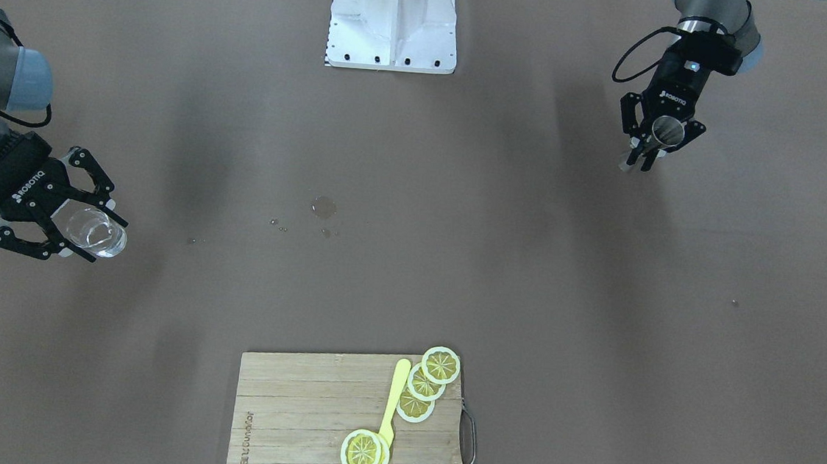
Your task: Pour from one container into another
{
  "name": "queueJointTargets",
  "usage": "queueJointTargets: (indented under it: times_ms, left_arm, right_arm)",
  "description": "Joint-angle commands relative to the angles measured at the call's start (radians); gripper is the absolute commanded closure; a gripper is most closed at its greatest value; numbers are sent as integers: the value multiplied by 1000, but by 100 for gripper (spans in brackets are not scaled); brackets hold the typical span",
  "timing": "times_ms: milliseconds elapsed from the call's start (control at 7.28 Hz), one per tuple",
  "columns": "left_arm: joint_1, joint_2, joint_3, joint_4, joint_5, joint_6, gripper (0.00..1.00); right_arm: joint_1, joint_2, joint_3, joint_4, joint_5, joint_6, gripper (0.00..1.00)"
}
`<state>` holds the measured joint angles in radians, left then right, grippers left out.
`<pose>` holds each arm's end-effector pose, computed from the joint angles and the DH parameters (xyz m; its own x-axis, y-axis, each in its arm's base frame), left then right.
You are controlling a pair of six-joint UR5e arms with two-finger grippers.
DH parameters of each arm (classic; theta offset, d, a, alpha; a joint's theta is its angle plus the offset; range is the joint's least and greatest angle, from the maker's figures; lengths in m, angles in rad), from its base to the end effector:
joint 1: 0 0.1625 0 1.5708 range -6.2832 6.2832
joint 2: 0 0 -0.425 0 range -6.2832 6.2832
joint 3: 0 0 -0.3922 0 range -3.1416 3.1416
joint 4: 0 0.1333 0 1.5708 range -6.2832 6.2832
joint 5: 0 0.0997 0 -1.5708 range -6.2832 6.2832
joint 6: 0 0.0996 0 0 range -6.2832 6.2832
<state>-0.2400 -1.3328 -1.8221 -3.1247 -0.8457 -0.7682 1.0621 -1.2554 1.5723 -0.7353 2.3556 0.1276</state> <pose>0.3090 -0.2808 0.4709 0.5936 0.4089 -0.6931 0.5687 0.3962 0.7208 -0.2419 -0.5629 0.3819 0.3262 -0.8560 0.4011 0.1577 0.4676 0.8698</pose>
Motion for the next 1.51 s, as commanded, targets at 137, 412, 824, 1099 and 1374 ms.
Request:
queueJointTargets:
  times_ms: [137,412,824,1099,1374]
  left_arm:
    - [-13,-28,-22,1,-140,142,100]
    - [-53,-99,-20,36,-281,216,100]
    - [-149,-308,54,150,-473,317,100]
    - [-211,-406,134,156,-591,412,100]
    - [-316,-559,270,182,-776,507,100]
  right_arm:
    - [-31,1,37,-10,-18,1,100]
    - [-85,5,73,-38,-85,10,100]
    - [-164,28,253,-301,-133,-50,100]
    - [-185,76,253,-338,-160,-198,100]
    - [-212,74,273,-329,-145,-204,100]
